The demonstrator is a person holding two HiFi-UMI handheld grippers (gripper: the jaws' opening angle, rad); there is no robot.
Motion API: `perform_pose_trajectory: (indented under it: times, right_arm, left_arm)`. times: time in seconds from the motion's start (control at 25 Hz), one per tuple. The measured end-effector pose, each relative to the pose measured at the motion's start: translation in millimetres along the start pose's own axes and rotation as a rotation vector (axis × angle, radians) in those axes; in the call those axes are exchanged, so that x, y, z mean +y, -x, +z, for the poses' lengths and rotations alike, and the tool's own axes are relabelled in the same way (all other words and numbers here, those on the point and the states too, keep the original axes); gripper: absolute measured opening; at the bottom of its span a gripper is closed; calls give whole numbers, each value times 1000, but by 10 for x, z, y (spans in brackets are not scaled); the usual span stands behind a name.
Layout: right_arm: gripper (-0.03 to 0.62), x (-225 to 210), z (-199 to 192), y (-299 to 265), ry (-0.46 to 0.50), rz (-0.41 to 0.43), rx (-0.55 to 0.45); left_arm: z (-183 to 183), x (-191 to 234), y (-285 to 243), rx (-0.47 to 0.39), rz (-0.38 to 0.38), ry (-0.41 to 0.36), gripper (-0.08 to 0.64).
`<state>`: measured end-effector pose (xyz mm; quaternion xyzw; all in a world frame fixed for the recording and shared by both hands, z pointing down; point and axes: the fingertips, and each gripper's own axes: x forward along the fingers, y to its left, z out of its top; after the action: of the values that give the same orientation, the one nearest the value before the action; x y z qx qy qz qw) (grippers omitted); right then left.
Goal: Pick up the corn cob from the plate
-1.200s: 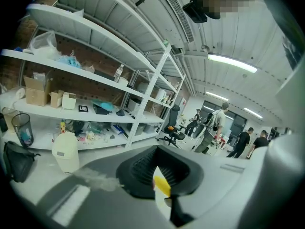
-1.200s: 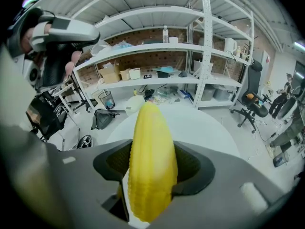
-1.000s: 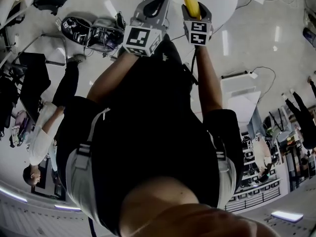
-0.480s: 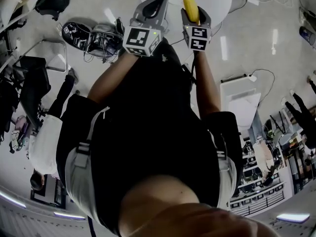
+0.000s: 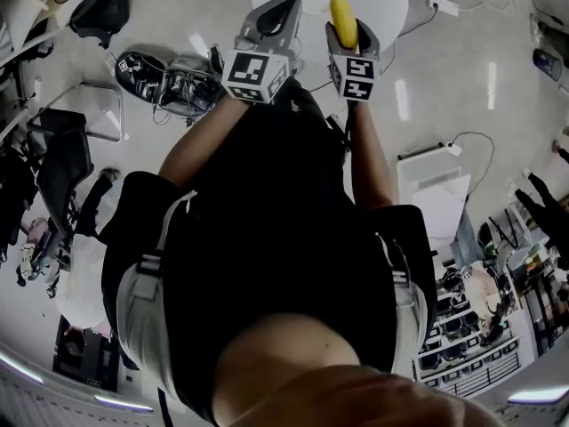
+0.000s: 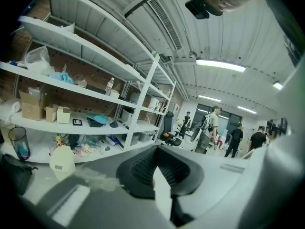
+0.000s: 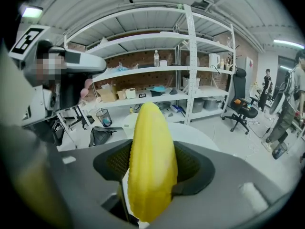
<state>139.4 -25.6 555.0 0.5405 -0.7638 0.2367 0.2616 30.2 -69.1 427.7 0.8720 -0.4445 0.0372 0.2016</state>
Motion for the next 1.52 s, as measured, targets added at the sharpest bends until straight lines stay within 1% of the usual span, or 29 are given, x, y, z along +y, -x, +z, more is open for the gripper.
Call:
perform_pose_trajectory:
  times: [0.28, 0.6, 0.84, 1.04, 1.24, 1.52]
  right_arm:
    - [261, 68, 176, 242, -7, -13, -66]
    - [261, 22, 404, 630, -49, -45, -162]
    - [261, 10, 605, 960, -83, -82, -253]
    - [261, -2, 783, 1247, -130, -105, -335]
    - [262, 49, 938, 1430, -131, -124, -391]
    - [262, -41, 1042, 1623, -168, -125, -463]
  left_arm:
    - [128, -62, 112, -33, -14, -25, 6]
    - [261, -244, 189, -61, -45, -42, 6]
    - [375, -364, 244, -83, -81, -62, 6]
    - [471, -499, 305, -105, -114, -78, 6]
    - [532, -536, 360, -118, -132, -88, 6]
    - [570, -616, 369, -129, -141, -99, 6]
